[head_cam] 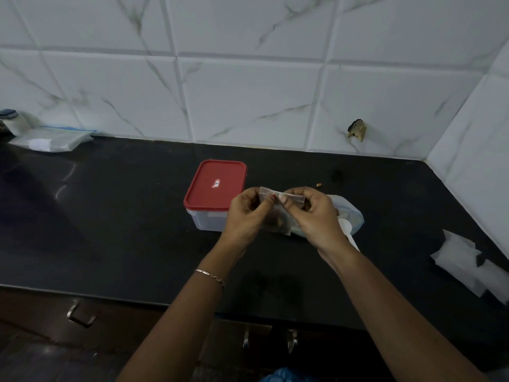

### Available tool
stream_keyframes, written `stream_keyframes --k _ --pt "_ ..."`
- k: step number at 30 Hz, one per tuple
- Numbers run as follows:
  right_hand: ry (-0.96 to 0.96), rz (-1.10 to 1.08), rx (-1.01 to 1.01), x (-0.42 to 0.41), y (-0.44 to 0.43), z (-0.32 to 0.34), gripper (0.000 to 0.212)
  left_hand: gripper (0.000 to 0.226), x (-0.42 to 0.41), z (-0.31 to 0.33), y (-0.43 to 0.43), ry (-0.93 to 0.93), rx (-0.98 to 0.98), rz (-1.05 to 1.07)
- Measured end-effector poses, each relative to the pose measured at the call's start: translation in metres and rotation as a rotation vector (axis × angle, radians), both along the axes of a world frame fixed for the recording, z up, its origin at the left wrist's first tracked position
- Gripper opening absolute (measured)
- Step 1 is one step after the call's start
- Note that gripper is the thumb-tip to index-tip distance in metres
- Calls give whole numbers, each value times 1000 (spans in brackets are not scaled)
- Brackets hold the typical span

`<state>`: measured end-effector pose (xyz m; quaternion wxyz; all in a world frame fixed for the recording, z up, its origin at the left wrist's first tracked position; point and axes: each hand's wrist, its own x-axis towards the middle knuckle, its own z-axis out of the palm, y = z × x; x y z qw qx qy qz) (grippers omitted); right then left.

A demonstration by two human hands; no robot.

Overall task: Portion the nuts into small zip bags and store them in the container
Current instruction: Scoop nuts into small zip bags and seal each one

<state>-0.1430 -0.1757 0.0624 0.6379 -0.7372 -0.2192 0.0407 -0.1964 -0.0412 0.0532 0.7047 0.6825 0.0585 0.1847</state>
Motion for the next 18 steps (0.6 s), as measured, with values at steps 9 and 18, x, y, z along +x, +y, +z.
stream_keyframes --k 9,18 --pt "-68 -131 -178 4 9 -15 9 16 -2 -12 -1 49 -27 -24" --pt "65 -143 -164 0 29 -32 19 12 -19 -28 17 163 -41 74"
